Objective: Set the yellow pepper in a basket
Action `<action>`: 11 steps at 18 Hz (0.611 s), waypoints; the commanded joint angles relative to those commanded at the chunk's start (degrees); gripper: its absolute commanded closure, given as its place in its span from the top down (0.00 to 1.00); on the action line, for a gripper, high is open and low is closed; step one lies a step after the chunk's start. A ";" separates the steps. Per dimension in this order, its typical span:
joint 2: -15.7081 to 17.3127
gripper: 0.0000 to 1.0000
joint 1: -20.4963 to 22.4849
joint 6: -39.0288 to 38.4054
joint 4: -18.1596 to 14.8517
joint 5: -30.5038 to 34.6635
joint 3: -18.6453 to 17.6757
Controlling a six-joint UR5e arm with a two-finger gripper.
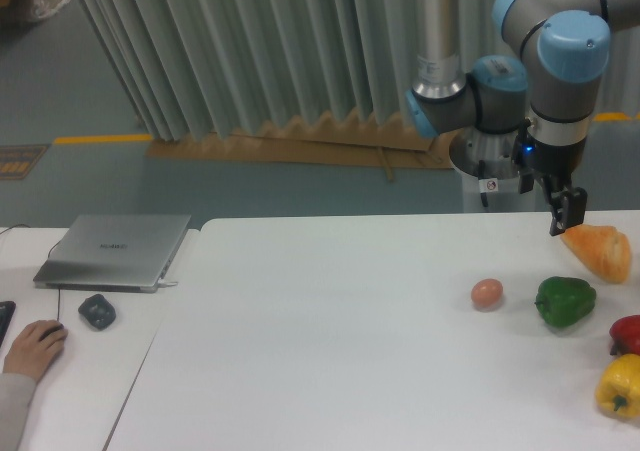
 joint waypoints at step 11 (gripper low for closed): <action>0.09 1.00 0.09 0.61 3.77 0.00 0.00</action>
